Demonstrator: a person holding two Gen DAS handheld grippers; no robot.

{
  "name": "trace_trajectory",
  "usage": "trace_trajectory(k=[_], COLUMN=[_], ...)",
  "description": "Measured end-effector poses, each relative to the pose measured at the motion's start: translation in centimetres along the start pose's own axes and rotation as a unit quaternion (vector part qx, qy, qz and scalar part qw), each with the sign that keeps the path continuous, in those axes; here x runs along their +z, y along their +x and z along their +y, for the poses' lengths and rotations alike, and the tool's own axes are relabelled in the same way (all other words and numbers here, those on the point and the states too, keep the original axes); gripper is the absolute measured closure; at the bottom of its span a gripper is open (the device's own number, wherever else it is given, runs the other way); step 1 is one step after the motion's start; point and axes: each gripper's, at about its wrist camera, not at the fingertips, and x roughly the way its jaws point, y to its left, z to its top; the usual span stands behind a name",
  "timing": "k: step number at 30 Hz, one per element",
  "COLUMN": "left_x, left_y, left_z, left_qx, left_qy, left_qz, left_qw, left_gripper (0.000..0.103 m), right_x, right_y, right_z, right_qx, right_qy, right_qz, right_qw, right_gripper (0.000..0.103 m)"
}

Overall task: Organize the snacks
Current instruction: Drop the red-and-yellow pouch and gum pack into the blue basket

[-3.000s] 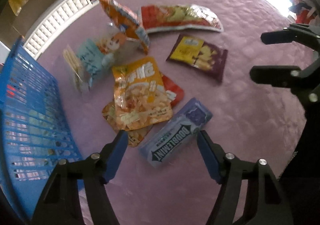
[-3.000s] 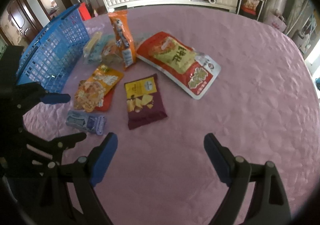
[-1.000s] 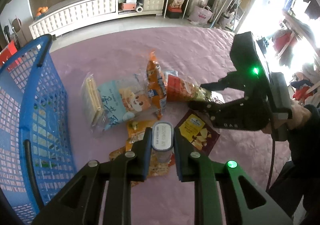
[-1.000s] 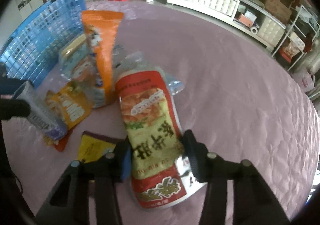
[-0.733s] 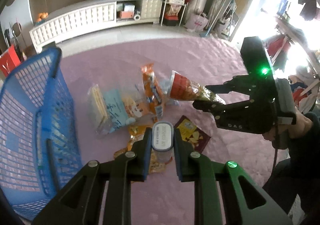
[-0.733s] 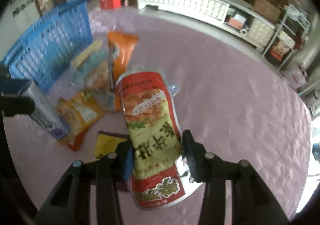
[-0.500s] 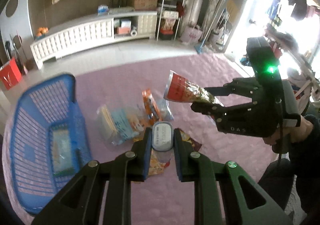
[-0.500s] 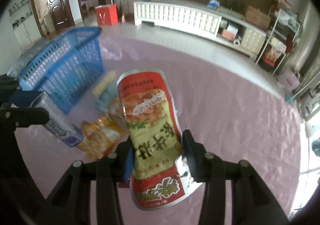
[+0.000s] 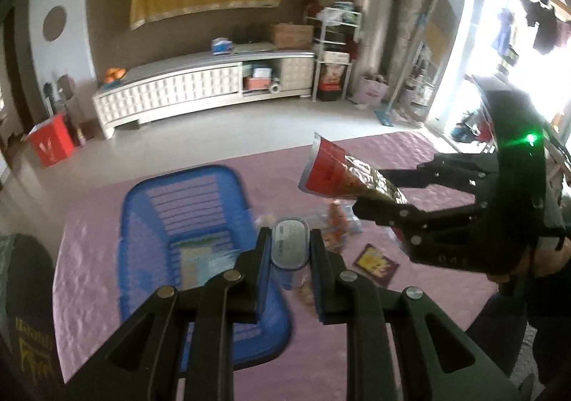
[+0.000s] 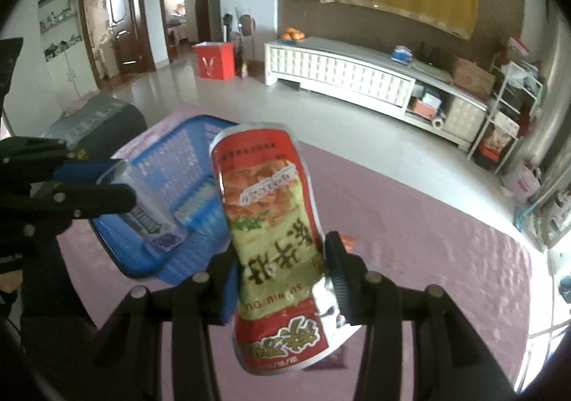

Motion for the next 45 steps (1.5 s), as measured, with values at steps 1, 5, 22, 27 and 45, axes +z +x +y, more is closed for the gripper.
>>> trace_trajectory(k=[1, 5, 22, 27, 45], left_x=[-0.3, -1.6, -7.1, -7.5, -6.3], left_y=[-0.2, -0.7, 3.4, 4.3, -0.5], left_z=[0.8, 3.5, 9.2, 9.2, 10.8], left_qx=[0.006, 0.023, 0.056, 0.054, 0.075], left_qy=[-0.003, -0.014, -0.057, -0.064, -0.083], left_qz=[0.002, 0.013, 0.095, 0.109, 0.068], left_qw=[1.0, 0.9996, 0.9923, 0.9905, 0.9914], left_gripper=[0.085, 0.085, 0.085, 0.084, 0.062], right_x=[0.2, 1.1, 1.4, 1.1, 2.5], right_y=[0.4, 2.5, 7.4, 7.5, 6.1], right_z=[0.6, 2.9, 8.9, 9.5, 10.9], right_qx=[0.004, 0.023, 0.045, 0.039, 0.036], right_qy=[-0.001, -0.007, -0.032, -0.035, -0.05], right_qz=[0.001, 0.009, 0.06, 0.066, 0.052], right_qw=[1.0, 1.0, 0.997, 0.996, 0.997], right_gripper=[0.055, 0.055, 0.055, 0.055, 0.055])
